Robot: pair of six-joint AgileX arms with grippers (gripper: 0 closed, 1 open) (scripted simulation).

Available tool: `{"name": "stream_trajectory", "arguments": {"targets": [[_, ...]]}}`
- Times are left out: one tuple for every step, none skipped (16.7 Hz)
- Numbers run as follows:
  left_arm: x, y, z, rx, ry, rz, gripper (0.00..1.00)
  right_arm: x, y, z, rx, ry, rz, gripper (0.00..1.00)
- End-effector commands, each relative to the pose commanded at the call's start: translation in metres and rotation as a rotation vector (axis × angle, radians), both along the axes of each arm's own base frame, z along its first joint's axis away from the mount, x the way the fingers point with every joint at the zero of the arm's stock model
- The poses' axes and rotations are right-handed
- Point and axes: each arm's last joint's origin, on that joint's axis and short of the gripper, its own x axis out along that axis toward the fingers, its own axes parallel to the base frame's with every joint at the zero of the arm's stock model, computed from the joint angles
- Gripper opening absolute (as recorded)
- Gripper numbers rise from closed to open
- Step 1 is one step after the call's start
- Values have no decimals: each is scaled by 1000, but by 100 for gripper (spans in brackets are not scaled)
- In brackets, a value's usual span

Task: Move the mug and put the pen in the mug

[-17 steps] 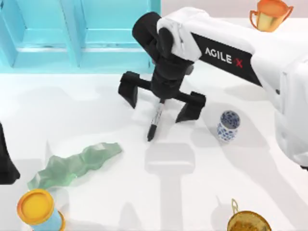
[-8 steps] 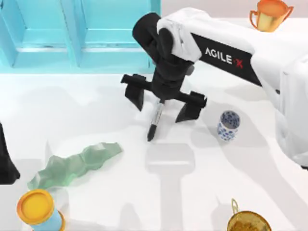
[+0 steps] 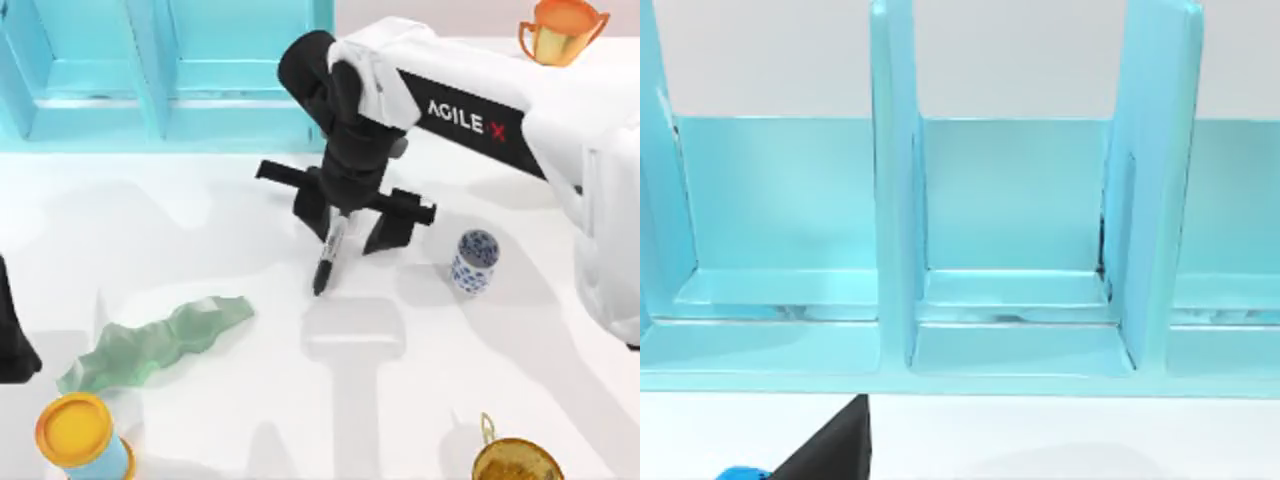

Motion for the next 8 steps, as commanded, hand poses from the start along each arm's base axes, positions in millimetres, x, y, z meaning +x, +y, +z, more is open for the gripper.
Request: {"name": "stream_trajectory", "arguments": {"targets": [[0, 0, 0, 0, 0, 0, 100, 0, 0, 0, 0, 0, 0, 0], [0, 0, 0, 0, 0, 0, 100, 0, 0, 0, 0, 0, 0, 0], [0, 0, 0, 0, 0, 0, 100, 0, 0, 0, 0, 0, 0, 0], [0, 0, 0, 0, 0, 0, 100, 0, 0, 0, 0, 0, 0, 0], [0, 0, 0, 0, 0, 0, 100, 0, 0, 0, 0, 0, 0, 0], [0, 0, 0, 0, 0, 0, 100, 0, 0, 0, 0, 0, 0, 0], [0, 0, 0, 0, 0, 0, 100, 0, 0, 0, 0, 0, 0, 0], [0, 0, 0, 0, 0, 0, 100, -3, -11, 33, -36, -33, 17, 0]]}}
